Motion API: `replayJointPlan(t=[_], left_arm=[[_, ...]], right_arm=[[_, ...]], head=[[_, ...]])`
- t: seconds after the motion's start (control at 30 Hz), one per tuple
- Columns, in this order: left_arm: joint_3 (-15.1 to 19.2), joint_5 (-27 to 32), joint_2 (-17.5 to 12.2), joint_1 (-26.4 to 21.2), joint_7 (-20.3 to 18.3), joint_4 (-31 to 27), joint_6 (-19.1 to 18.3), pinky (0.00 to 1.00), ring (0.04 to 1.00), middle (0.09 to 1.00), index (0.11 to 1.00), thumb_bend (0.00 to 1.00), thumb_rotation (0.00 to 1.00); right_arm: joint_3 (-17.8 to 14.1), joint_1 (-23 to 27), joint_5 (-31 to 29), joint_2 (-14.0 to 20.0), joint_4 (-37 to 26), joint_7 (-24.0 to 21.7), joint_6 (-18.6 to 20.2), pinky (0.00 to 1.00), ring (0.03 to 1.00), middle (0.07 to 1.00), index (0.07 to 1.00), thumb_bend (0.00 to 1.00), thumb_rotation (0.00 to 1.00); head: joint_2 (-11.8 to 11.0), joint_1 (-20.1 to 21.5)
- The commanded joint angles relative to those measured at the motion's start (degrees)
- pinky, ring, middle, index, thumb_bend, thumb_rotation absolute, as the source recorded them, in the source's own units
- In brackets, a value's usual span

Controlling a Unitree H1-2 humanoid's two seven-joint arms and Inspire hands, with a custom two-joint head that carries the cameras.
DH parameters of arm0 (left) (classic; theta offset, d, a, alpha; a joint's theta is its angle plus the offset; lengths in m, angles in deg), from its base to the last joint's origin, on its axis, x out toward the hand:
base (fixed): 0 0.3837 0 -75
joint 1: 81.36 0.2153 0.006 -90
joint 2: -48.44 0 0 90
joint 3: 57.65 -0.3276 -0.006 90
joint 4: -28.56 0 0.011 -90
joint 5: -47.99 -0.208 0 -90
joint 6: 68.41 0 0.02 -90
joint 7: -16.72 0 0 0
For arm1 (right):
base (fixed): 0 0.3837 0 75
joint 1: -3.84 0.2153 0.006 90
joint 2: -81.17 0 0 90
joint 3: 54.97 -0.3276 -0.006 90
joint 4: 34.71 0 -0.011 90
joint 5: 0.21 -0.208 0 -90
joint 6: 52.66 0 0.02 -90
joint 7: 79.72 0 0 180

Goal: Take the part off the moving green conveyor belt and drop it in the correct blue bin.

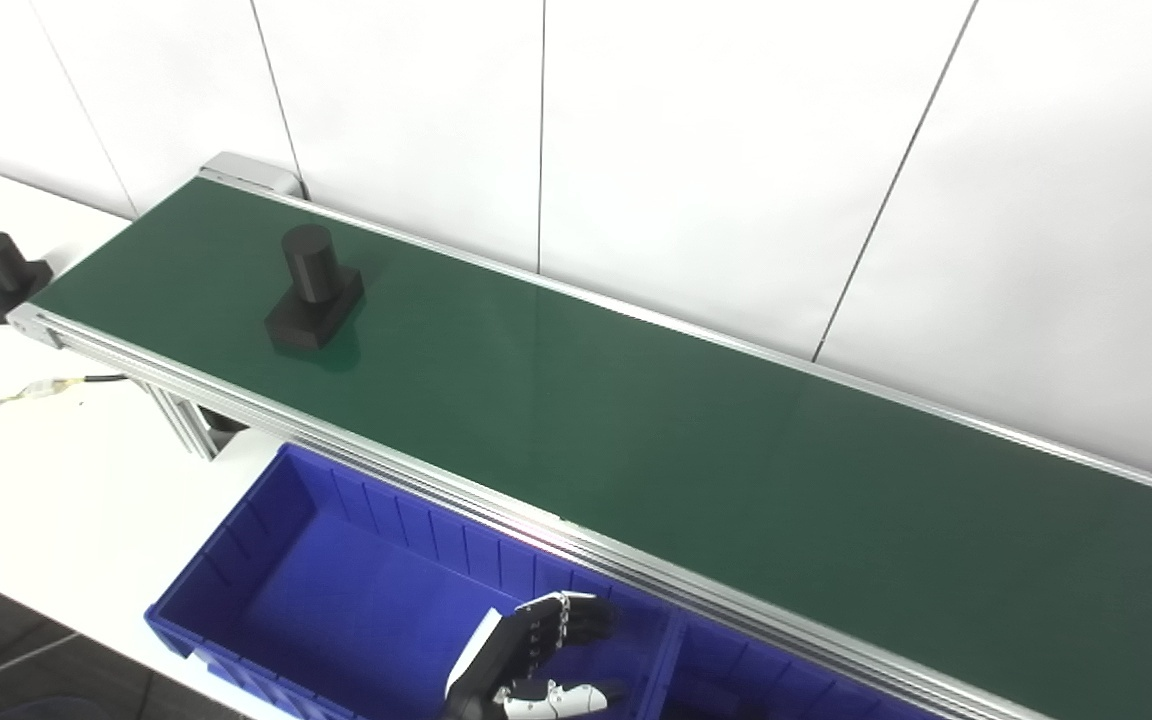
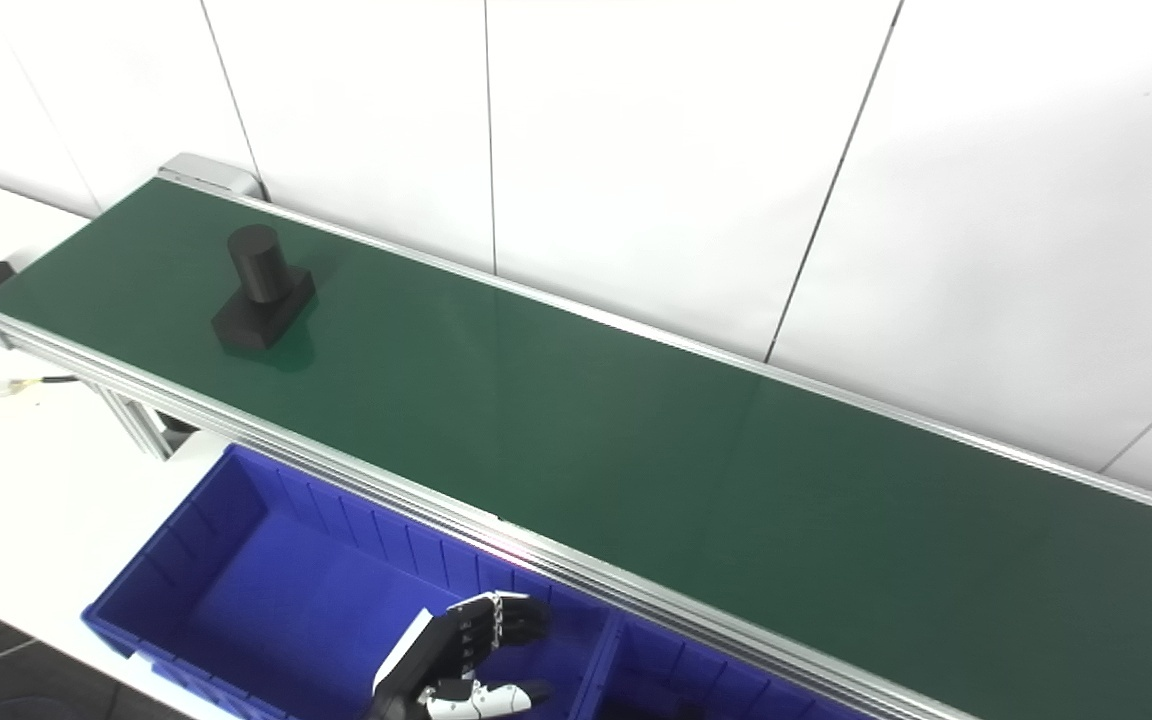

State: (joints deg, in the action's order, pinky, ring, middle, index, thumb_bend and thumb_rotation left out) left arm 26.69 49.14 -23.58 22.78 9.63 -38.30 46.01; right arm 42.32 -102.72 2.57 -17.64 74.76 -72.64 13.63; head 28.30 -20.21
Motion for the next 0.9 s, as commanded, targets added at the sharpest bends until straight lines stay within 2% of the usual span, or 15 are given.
replayJointPlan(t=[0.0, 0.23, 0.57, 0.87], left_arm=[[-0.25, -0.75, 0.64, -0.96, 0.65, -0.59, 2.49, 0.8, 0.721, 0.729, 0.663, 0.59, 0.0], [-0.38, -0.99, 0.65, -1.28, 1.22, -0.04, 2.5, 0.77, 0.706, 0.715, 0.656, 0.6, 0.0], [-0.04, -0.04, 1.11, -1.43, 0.86, 1.53, 2.5, 0.76, 0.697, 0.706, 0.65, 0.63, 0.0], [0.05, -0.52, 2.19, -1.44, 1.69, 1.07, 2.5, 0.76, 0.69, 0.693, 0.639, 0.65, 0.0]], right_arm=[[-0.3, 0.27, -0.04, -0.1, -0.93, 0.02, -3.22, 0.64, 0.718, 0.778, 0.827, 0.6, 0.0], [-0.62, 0.25, 0.04, -0.22, -0.51, 0.2, -3.22, 0.64, 0.713, 0.775, 0.821, 0.6, 0.0], [-1.4, 0.29, -0.17, -0.46, 0.18, 0.06, -3.22, 0.63, 0.717, 0.782, 0.825, 0.59, 0.0], [-1.14, 0.13, 0.69, -0.12, -0.19, 0.65, -3.22, 0.63, 0.734, 0.792, 0.819, 0.6, 0.0]], head=[[-0.25, -0.12], [-0.52, -0.07], [-3.37, 0.4], [-2.71, 0.55]])
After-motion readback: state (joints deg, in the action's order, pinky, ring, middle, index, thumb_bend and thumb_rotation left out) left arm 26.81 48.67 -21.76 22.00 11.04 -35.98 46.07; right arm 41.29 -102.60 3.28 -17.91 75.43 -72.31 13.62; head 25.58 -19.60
